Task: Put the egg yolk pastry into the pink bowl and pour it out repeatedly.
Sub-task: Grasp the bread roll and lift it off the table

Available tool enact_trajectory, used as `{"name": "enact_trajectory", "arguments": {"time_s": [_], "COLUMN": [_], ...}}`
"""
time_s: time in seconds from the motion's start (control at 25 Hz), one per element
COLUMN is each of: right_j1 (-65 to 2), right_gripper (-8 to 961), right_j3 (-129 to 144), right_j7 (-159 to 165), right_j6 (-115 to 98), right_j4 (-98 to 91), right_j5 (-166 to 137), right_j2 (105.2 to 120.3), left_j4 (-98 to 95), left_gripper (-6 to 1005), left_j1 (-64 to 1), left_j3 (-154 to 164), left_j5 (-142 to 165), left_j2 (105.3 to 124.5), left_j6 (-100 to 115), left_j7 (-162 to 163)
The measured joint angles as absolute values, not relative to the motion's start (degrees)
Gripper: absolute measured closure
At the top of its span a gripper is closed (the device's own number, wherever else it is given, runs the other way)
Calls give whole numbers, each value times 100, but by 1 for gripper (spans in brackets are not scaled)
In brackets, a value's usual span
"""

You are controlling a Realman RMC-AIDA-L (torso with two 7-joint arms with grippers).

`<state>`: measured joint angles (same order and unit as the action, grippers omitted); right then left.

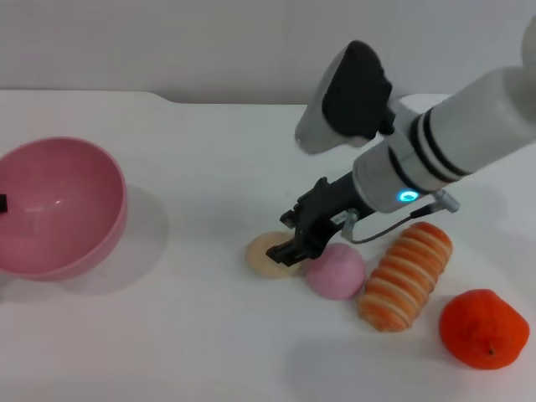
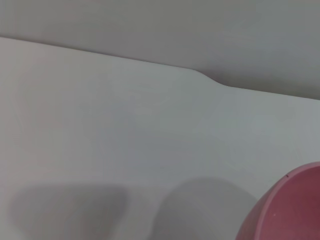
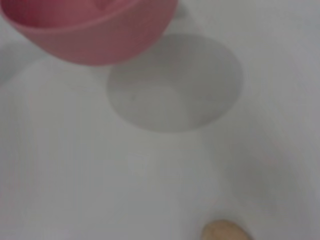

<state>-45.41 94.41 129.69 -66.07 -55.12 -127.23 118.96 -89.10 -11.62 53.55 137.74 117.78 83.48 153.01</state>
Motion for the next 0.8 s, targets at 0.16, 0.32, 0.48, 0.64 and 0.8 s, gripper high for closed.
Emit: {"name": "enact_trajectory", "arguments": {"time_s": [0.16, 0.32, 0.48, 0.64, 0.8], "right_j1": [-4499, -4569, -4557, -4551, -4450], "right_gripper": [362, 361, 361, 403, 486], "right_j3": [9760, 9972, 10187, 10175, 9948], "right_j7": [12816, 12776, 12694, 12667, 12636], "right_j6": [-6148, -5746, -5399, -5252, -5236], "right_j4": [-5365, -5042, -4892, -4737, -4741], "right_j5": [-12669, -12519, -12317, -12217, -12090], "right_j2": [11910, 11921, 11926, 11926, 11906], "left_j4": [-8911, -8884, -8872, -8849, -8838], "left_gripper": [999, 999, 998, 999, 998], "left_j1": [-1185, -1213, -1250, -1298, -1341], "left_j3": [5355, 5385, 5413, 5415, 5422], "left_j5": [13776, 13779, 13787, 13837, 13849], "left_j2": [11778, 11777, 11770, 11769, 11768], "left_j6": [8352, 8342, 8326, 8324, 8317], "left_j7": [15302, 15302, 15302, 15302, 15302]}}
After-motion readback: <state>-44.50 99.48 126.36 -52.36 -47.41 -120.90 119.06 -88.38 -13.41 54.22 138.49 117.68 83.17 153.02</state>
